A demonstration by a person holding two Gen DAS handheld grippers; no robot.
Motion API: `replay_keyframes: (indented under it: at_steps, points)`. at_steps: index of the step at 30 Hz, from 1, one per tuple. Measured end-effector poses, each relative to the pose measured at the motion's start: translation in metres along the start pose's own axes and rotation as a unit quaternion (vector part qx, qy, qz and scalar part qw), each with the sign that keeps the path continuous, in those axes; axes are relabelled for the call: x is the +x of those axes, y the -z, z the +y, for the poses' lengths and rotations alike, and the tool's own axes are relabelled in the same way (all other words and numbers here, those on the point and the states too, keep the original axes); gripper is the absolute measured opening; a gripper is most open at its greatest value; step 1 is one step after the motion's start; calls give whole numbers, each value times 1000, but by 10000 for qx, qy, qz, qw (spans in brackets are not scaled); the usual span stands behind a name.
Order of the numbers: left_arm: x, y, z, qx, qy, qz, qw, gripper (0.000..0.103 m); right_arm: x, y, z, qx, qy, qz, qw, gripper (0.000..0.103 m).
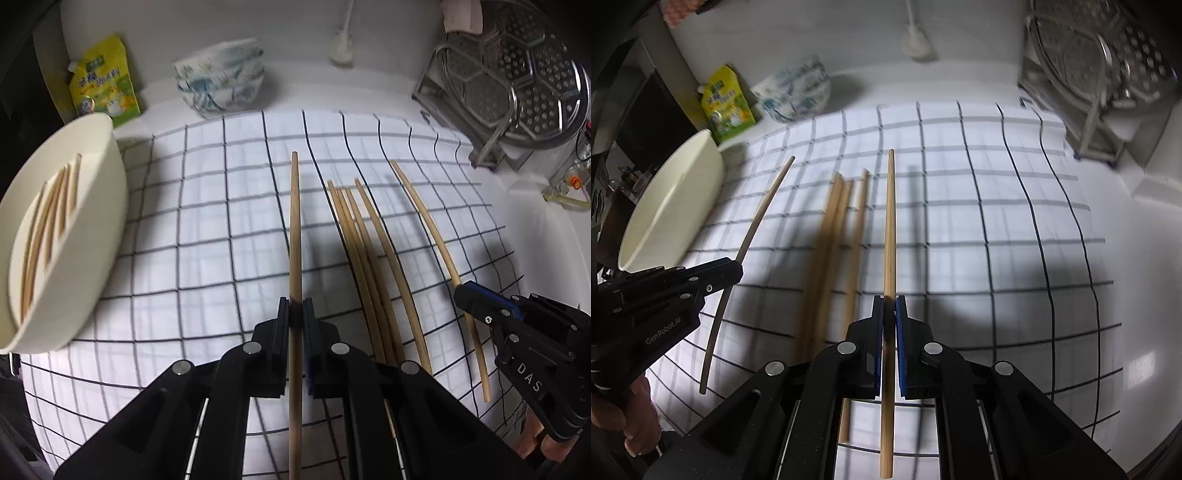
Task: Organize utensils
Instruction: 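Carry both held chopsticks into the white basin and open both tools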
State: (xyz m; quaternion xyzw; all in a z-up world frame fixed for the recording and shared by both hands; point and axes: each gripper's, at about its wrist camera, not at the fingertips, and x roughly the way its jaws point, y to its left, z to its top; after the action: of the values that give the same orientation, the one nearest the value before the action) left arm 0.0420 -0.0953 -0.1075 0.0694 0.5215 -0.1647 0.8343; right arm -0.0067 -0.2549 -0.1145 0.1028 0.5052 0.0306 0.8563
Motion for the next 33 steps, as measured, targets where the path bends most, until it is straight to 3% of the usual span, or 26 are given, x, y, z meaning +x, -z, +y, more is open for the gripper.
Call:
replay_keyframes:
  at_steps: [8,14,26,33]
  points:
    - [-40,-15,46,-182,-427,-435,9980,8,-20,-36,55,-368,-236,-361,9984,6]
    - [-70,-19,106,-581,-801,-764,9922,8,-16,-65,116,-735,-508,-523,9946,6]
    - [-95,-22,219,-1267,-1324,-1004,9779,8,24,-107,250,-1438,-1150,-493,9817,6]
    - [-84,-27,269,-1411,-1534,-974,9732,8,64,-119,306,-1621,-1212,-214,9791,6]
